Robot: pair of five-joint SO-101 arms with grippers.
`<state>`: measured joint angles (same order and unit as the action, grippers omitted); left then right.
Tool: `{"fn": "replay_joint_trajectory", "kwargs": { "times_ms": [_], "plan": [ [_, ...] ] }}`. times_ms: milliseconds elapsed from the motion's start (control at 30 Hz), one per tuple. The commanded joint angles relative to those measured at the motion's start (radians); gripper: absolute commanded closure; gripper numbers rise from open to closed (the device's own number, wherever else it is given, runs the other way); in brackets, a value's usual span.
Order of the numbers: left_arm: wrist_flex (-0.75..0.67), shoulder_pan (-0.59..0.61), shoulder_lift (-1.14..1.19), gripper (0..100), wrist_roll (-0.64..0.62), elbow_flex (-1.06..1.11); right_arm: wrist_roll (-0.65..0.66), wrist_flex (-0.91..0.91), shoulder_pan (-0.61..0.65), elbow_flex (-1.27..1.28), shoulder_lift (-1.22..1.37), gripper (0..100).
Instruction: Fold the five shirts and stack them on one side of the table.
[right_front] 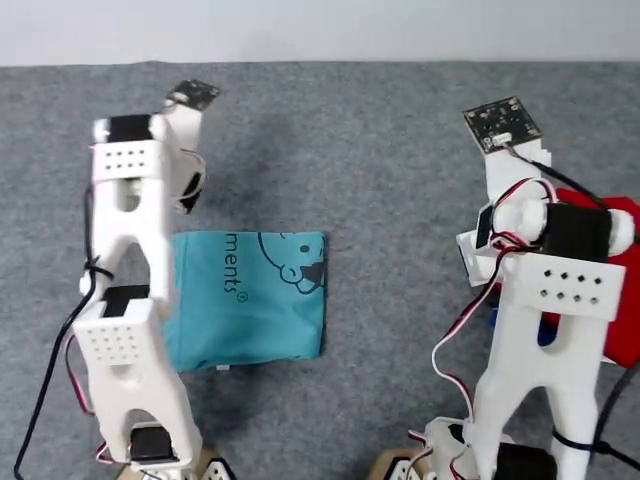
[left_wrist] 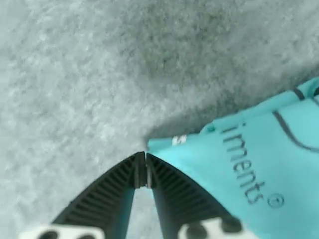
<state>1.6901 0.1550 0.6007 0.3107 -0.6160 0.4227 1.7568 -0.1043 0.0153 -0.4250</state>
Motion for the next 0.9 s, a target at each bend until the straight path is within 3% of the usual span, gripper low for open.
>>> {"fn": "replay_joint_trajectory", "kwargs": {
  "times_ms": [0,100,300,433,767,867],
  "plan": [
    [0.066,0.041,-0.152,99,-0.052,-0.058,0.002,0.038,0.027,-0.006,0.001,84.7],
    [0.066,0.103,-0.296,99,-0.071,0.039,-0.091,0.038,0.097,-0.003,0.002,84.7],
    [0.064,0.256,-0.614,99,-0.061,0.384,-0.270,0.038,0.355,-0.003,0.050,84.7],
    [0.064,0.390,-0.792,99,-0.005,0.564,-0.466,0.038,0.481,-0.002,0.116,84.7],
    [0.064,0.675,-1.046,99,0.080,0.828,-0.918,0.024,0.765,0.101,0.312,84.4],
    [0.064,0.713,-1.073,99,0.080,0.865,-0.945,-0.076,0.802,0.101,0.377,83.5]
  ]
}}
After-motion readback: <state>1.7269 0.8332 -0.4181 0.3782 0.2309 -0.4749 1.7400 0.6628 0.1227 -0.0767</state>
